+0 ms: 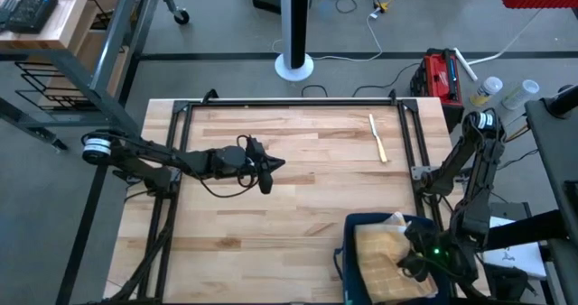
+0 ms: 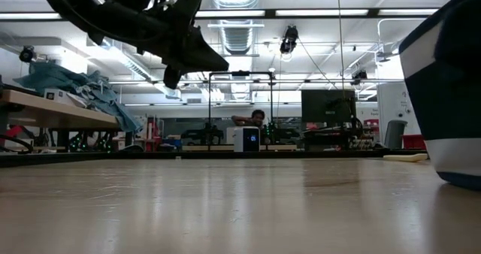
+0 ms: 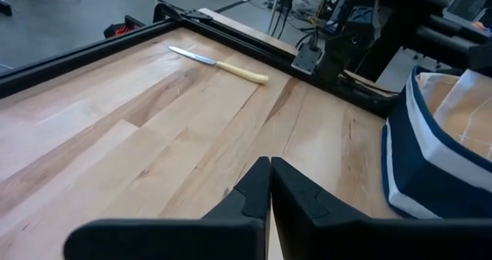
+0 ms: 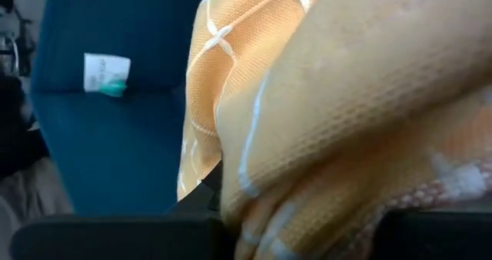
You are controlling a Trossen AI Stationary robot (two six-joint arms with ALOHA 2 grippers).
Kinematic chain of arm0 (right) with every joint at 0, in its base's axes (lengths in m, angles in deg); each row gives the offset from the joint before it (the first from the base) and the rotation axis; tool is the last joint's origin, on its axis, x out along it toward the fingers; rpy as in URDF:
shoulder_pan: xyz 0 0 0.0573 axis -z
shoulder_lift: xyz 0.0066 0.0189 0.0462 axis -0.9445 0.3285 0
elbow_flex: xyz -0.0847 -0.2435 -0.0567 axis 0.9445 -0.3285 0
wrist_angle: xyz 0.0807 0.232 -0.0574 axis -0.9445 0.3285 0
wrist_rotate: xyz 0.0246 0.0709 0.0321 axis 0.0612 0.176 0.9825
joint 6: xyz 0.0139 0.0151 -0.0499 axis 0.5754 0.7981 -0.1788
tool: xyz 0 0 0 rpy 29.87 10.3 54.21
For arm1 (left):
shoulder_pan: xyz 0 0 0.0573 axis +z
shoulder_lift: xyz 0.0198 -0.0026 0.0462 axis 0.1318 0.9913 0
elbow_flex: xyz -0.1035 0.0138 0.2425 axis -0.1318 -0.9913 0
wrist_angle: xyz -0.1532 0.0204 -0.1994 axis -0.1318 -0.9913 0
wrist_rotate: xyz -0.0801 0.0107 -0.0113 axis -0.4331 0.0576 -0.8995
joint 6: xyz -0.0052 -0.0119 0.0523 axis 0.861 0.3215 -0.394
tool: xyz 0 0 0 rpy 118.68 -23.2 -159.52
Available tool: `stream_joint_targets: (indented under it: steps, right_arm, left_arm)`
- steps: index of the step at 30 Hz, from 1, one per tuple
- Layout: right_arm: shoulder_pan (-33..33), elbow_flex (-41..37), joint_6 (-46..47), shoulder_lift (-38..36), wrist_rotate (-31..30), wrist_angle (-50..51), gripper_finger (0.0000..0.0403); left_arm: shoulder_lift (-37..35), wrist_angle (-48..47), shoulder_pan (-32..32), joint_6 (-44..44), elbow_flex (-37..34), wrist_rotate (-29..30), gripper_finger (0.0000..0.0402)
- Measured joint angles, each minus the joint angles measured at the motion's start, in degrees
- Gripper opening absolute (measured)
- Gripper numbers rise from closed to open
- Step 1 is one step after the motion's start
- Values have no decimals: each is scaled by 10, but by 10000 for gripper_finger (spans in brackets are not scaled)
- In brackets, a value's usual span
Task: Fold towel
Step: Put the stacked towels into the blue bin
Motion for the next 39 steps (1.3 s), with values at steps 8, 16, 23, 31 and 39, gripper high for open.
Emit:
stream_joint_targets:
  steps: [8, 16, 23, 31, 39]
  right_arm:
    - [5, -1, 25, 20, 4, 8, 65]
    - [8, 1, 39, 23, 5, 13, 157]
    - [14, 34, 44, 24, 15, 34, 249]
    - [14, 78, 63, 24, 15, 80, 233]
    - [14, 121, 81, 25, 74, 122, 215]
  left_arm:
    - [2, 0, 0, 0, -1, 0, 6]
    - [2, 0, 0, 0, -1, 0, 4]
    - [2, 0, 0, 2, -2, 0, 1]
    - [2, -3, 0, 4, -2, 0, 6]
    - [2, -22, 0, 1, -2, -15, 4]
